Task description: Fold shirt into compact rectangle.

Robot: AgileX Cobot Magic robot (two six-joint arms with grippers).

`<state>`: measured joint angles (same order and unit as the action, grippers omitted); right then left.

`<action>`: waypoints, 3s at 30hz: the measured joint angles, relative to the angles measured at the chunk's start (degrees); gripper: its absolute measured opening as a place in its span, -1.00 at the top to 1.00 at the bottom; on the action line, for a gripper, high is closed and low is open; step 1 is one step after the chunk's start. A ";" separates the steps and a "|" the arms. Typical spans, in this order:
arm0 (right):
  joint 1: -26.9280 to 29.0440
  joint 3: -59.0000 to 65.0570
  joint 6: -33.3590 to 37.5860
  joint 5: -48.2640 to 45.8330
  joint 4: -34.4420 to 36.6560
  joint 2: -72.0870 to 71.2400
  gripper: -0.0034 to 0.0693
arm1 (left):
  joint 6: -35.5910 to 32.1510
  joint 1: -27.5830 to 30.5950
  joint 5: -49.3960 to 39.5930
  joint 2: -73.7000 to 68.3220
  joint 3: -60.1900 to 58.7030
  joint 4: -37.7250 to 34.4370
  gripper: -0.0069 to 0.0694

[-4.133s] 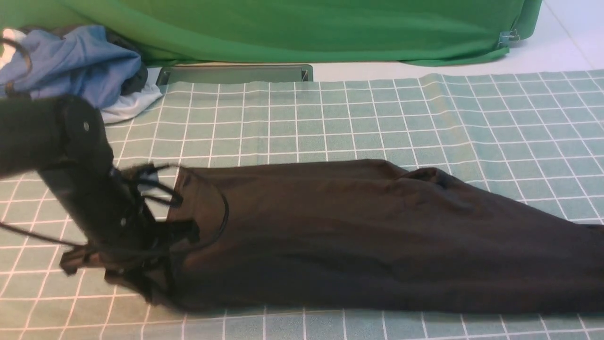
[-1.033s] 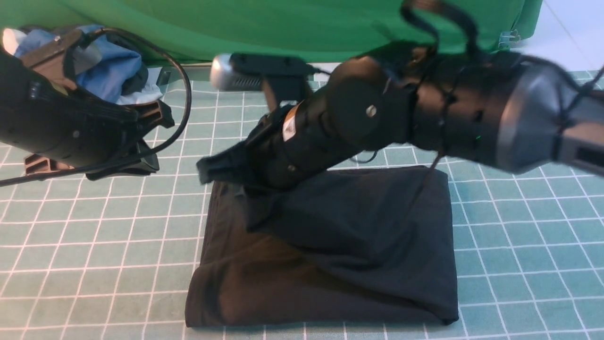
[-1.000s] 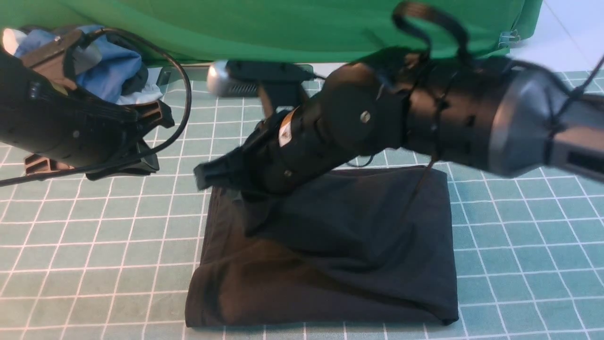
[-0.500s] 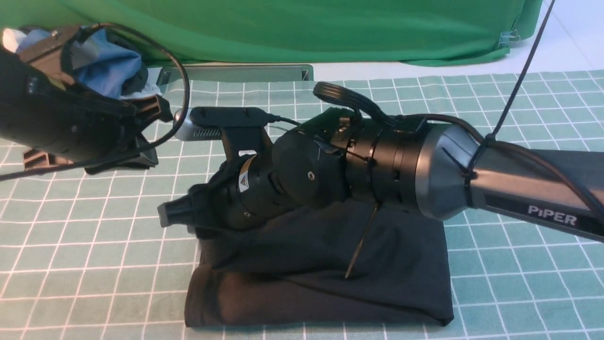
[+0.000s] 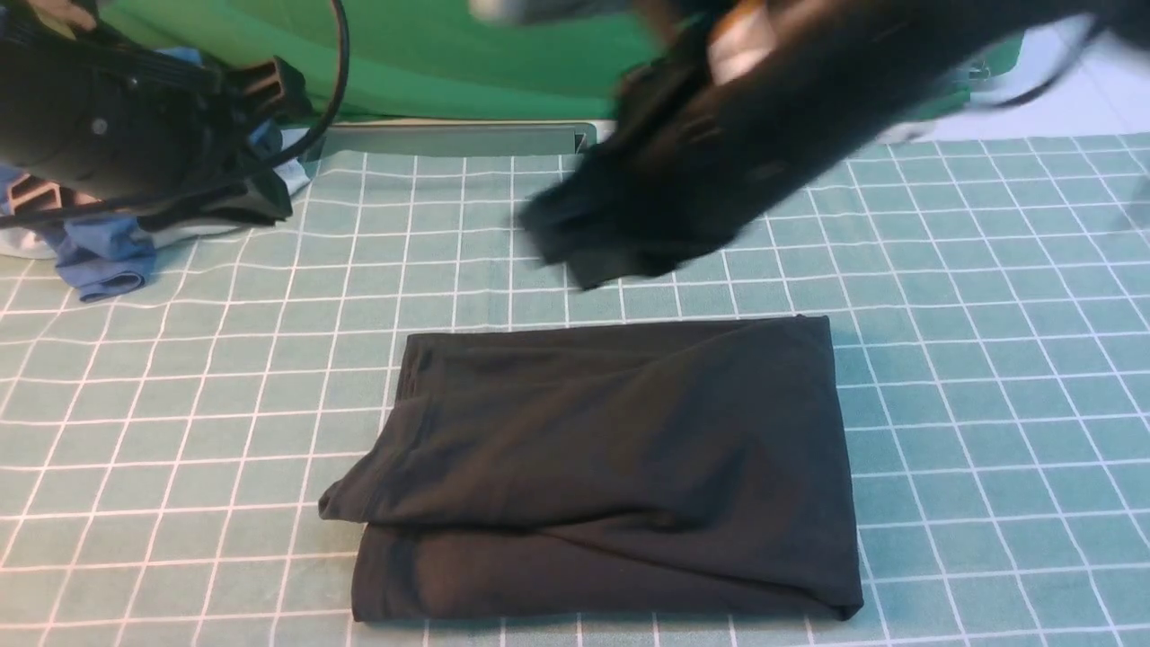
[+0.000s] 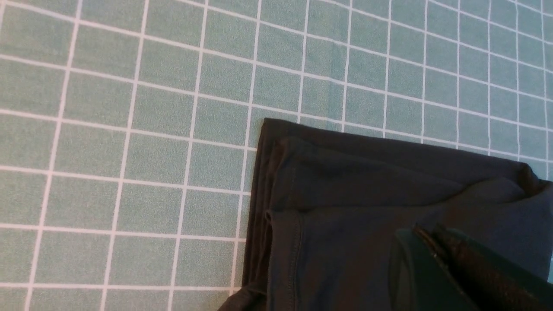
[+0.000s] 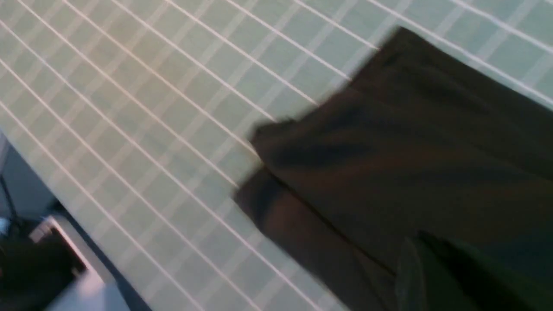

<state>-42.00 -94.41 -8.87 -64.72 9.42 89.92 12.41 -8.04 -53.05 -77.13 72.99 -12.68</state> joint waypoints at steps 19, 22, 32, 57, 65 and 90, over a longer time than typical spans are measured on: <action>2.96 41.66 7.02 13.74 -8.96 -60.21 0.82 | -0.07 0.00 -2.98 0.00 0.02 0.00 0.78; 2.96 54.10 8.26 25.86 -9.01 -68.30 0.82 | -0.07 0.00 -2.98 0.00 0.02 0.06 0.78; 2.96 76.30 8.87 58.28 -9.01 -74.50 0.81 | -0.02 0.00 -3.02 0.00 0.02 2.00 0.78; 2.96 77.02 8.87 60.90 -9.01 -74.78 0.61 | -0.09 0.00 6.24 0.00 0.02 2.65 0.78; 12.76 77.33 8.87 55.62 -9.42 -77.31 0.56 | -0.09 0.00 5.86 0.00 0.02 2.34 0.78; 39.50 94.80 8.87 50.18 -13.69 -89.92 0.38 | -0.45 0.00 -3.99 0.00 -1.51 1.65 0.78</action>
<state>-2.50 0.39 0.00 -14.55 -4.27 0.00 11.96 -8.04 -57.03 -77.13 71.47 -11.03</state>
